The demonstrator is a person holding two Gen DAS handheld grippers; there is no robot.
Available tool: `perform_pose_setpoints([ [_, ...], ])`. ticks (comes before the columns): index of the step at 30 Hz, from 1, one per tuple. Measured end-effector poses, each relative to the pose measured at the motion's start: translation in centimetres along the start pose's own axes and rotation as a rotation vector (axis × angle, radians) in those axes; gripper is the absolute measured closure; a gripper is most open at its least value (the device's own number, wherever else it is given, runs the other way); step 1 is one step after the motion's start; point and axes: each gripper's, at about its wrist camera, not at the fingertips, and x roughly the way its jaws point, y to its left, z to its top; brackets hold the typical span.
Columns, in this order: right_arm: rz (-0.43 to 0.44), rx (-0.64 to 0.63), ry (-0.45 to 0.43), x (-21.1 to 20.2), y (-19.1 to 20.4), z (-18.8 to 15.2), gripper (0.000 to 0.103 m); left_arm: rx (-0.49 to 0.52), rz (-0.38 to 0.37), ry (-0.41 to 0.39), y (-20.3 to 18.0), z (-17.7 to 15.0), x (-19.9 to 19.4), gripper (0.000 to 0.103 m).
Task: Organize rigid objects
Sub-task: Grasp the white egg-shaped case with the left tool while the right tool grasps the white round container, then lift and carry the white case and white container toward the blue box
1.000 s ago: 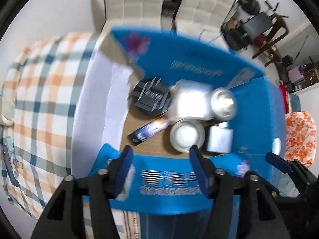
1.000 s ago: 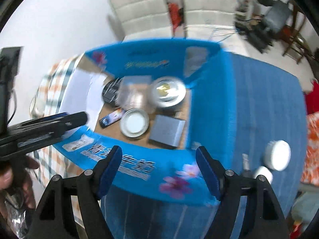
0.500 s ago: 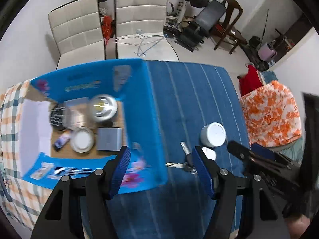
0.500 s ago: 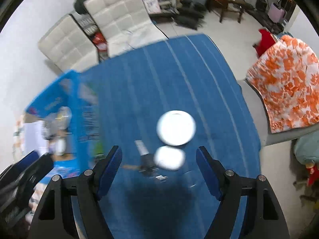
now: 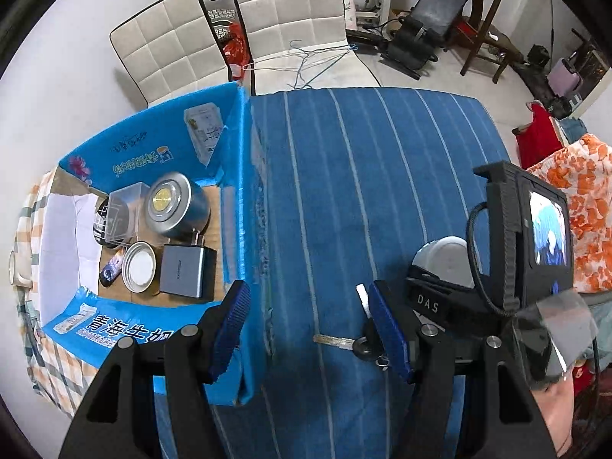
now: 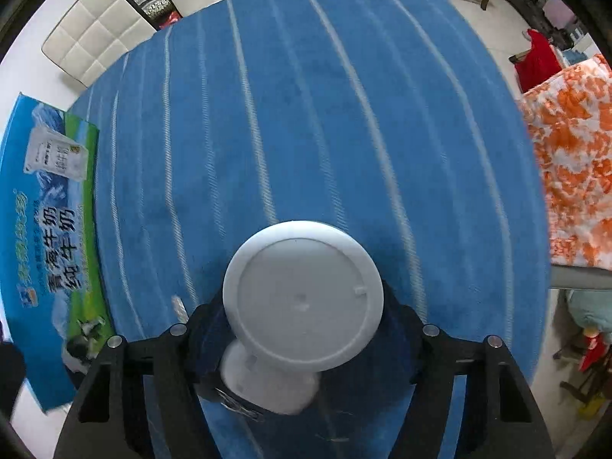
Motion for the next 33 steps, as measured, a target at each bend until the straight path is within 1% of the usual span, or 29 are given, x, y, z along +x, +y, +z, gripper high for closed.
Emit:
perform_pose_setpoints([
  [4, 0.011, 0.043, -0.034, -2.0, -3.7, -1.3, 0.032, 0.023, -0.024, -0.002, -1.7, -0.2, -0.4, 0.041],
  [9, 0.003, 0.11, -0.083, -4.7, -8.2, -3.9, 0.032, 0.066, -0.092, 0.018, -4.3, -1.4, 0.4, 0.041],
  [12, -0.014, 0.123, -0.095, -5.2, -10.1, -5.4, 0.032, 0.104, -0.107, 0.07, -5.8, -2.2, 2.3, 0.041],
  [13, -0.019, 0.125, -0.095, -5.5, -10.2, -5.6, 0.032, 0.128, -0.121, 0.108, -6.5, -2.5, 3.6, 0.041],
  [15, -0.017, 0.138, -0.085, -5.1, -10.8, -6.1, 0.032, 0.155, -0.13, 0.147, -7.3, -2.9, 5.5, 0.041],
  [16, -0.013, 0.143, -0.079, -4.8, -10.9, -6.1, 0.032, 0.169, -0.13, 0.165, -7.7, -2.8, 6.2, 0.041],
  [21, -0.007, 0.146, -0.067, -4.1, -10.8, -6.7, 0.032, 0.229, -0.185, 0.287, -9.6, -3.7, 10.2, 0.041],
  [22, -0.011, 0.146, -0.066, -4.1, -10.8, -6.7, 0.032, 0.249, -0.189, 0.256, -10.0, -3.6, 10.1, 0.039],
  [23, -0.014, 0.144, -0.066, -4.0, -10.8, -6.7, 0.032, 0.262, -0.178, 0.247, -10.4, -3.6, 10.0, 0.04],
  [25, -0.012, 0.147, -0.063, -3.8, -10.8, -6.7, 0.032, 0.282, -0.164, 0.268, -11.2, -3.5, 10.6, 0.042],
  [26, -0.01, 0.148, -0.06, -3.7, -10.8, -6.6, 0.032, 0.284, -0.164, 0.262, -11.4, -3.5, 10.6, 0.049],
  [27, -0.014, 0.149, -0.059, -3.6, -10.8, -6.7, 0.032, 0.288, -0.162, 0.275, -11.6, -3.6, 10.8, 0.048],
  [29, -0.016, 0.153, -0.058, -3.4, -11.0, -6.7, 0.032, 0.308, -0.147, 0.257, -12.0, -3.9, 10.6, 0.048],
  [33, -0.017, 0.158, -0.054, -3.2, -11.0, -6.8, 0.032, 0.295, -0.152, 0.244, -11.8, -4.2, 10.5, 0.049],
])
